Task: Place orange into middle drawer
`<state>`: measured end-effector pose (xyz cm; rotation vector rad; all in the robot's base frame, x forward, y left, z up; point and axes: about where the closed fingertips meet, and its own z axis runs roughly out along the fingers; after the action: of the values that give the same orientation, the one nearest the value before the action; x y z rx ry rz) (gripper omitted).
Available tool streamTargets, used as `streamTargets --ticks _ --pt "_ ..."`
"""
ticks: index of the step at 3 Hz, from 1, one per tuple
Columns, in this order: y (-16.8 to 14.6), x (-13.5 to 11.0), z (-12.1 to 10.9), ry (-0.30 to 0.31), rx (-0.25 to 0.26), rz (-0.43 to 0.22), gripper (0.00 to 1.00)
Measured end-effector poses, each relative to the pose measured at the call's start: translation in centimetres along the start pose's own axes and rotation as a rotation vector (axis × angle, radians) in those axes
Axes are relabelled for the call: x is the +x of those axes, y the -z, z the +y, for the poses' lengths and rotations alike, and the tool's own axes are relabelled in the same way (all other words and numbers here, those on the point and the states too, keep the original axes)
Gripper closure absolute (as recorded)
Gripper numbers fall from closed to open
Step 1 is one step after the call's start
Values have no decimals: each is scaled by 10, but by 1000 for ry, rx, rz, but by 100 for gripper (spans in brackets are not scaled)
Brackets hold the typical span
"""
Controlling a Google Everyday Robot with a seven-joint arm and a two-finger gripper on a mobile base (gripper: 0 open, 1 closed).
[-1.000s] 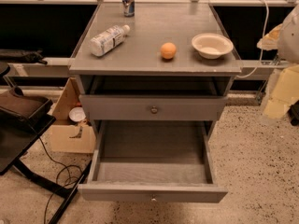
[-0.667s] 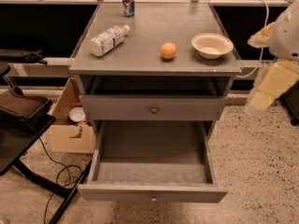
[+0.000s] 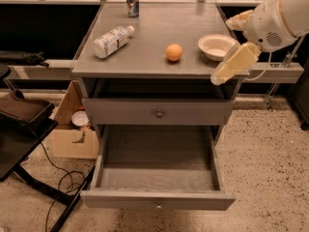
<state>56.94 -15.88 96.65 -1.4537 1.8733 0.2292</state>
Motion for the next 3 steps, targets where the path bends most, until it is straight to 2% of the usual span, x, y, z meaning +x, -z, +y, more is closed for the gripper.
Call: streamTargets --ticks 1,2,3 --pt "-47 -17 -38 -27 23 -143 0" --pt "-77 -27 -60 -41 29 -221 0" --pt "-101 -47 -72 -20 20 -237 0"
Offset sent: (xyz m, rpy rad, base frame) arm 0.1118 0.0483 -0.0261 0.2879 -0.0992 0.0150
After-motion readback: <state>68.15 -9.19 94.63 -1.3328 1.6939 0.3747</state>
